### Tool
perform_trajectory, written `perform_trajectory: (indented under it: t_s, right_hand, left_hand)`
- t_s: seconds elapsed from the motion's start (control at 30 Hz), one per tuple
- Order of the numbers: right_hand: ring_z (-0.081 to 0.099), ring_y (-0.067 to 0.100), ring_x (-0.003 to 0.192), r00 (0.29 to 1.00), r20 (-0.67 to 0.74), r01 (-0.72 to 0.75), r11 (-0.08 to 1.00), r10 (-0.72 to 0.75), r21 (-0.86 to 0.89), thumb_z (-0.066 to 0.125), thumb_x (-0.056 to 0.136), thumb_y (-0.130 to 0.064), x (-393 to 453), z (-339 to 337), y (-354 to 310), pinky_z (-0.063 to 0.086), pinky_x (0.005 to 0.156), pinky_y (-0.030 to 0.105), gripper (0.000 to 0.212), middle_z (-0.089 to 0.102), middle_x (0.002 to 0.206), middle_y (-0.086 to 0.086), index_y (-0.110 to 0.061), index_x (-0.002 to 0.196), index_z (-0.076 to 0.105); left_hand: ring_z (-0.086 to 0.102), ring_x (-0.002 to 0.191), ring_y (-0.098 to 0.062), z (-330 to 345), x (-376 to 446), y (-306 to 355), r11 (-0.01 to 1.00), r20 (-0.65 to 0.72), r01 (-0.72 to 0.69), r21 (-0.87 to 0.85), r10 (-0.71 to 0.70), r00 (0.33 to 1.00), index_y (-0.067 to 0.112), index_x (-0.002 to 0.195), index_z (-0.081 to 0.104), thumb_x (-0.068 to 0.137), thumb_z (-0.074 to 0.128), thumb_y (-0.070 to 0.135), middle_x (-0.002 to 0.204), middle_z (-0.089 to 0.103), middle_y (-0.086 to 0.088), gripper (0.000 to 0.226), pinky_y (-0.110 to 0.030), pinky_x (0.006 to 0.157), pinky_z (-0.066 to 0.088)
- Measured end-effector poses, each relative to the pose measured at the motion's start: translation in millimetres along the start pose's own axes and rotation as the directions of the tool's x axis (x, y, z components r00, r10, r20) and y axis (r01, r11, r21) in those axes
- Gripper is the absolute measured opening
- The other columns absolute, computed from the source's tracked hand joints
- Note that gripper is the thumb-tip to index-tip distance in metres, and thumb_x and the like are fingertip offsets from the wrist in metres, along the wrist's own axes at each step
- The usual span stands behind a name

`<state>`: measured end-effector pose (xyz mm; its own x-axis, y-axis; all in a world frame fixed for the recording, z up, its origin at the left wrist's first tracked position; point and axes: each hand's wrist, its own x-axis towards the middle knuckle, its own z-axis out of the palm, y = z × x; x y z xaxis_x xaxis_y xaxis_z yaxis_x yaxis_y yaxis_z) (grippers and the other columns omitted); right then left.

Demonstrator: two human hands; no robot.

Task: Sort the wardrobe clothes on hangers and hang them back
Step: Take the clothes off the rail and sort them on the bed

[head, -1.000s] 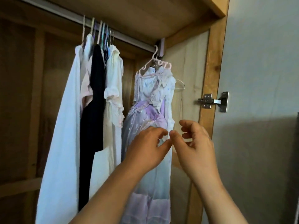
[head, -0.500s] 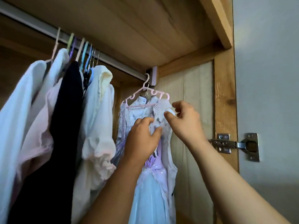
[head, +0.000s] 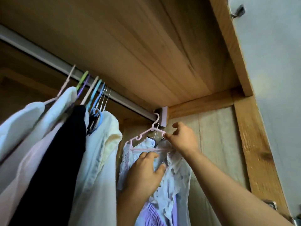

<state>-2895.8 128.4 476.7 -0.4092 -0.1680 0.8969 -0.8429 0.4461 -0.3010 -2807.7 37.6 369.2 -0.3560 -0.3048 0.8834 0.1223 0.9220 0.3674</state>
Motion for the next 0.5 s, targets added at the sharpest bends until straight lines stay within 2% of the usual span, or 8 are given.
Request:
perform_trajectory:
  t_s: [0.13, 0.23, 0.4, 0.5]
  right_hand:
    - [0.06, 0.032, 0.102, 0.999, -0.017, -0.04, 0.995, 0.039, -0.093, 0.065, 0.081, -0.041, 5.7, 12.8, -3.2, 0.048, 0.077, 0.033, 0.031, 0.067, 0.105, 0.012, -0.014, 0.097, 0.063]
    - [0.062, 0.031, 0.1, 0.996, -0.045, -0.083, 0.984, 0.077, -0.155, 0.065, 0.081, -0.046, 9.6, 16.4, -4.7, 0.042, 0.07, 0.029, 0.035, 0.068, 0.103, 0.011, -0.013, 0.093, 0.065]
    - [0.064, 0.029, 0.09, 0.98, -0.134, -0.156, 0.985, 0.146, -0.072, 0.068, 0.079, -0.041, 13.2, 20.0, -5.2, 0.036, 0.064, 0.024, 0.028, 0.068, 0.088, 0.008, -0.014, 0.076, 0.062]
    - [0.064, 0.03, 0.084, 0.973, -0.14, -0.185, 0.983, 0.185, 0.016, 0.069, 0.078, -0.04, 14.0, 24.6, -2.4, 0.036, 0.062, 0.024, 0.035, 0.063, 0.075, 0.006, -0.012, 0.063, 0.055]
  left_hand:
    - [0.054, 0.112, -0.013, -3.2, 1.1, -10.6, 0.998, -0.004, 0.0, 0.07, 0.0, 1.0, 0.03, 0.127, 0.049, 0.091, 0.051, 0.044, 0.13, 0.05, 0.009, 0.039, -0.027, 0.092, 0.045]
    - [0.053, 0.113, -0.011, -6.6, 1.2, -17.2, 0.995, -0.017, -0.017, 0.097, 0.019, 1.0, 0.032, 0.127, 0.049, 0.091, 0.049, 0.046, 0.13, 0.051, 0.011, 0.039, -0.027, 0.093, 0.044]
    - [0.05, 0.117, -0.003, -15.5, 0.4, -27.8, 0.992, -0.029, -0.059, 0.11, 0.063, 0.998, 0.035, 0.129, 0.045, 0.094, 0.044, 0.047, 0.132, 0.047, 0.018, 0.037, -0.021, 0.092, 0.042]
    - [0.051, 0.115, -0.003, -21.6, 1.5, -33.8, 0.99, -0.041, -0.074, 0.117, 0.079, 0.996, 0.035, 0.128, 0.046, 0.093, 0.045, 0.048, 0.13, 0.048, 0.018, 0.037, -0.023, 0.092, 0.043]
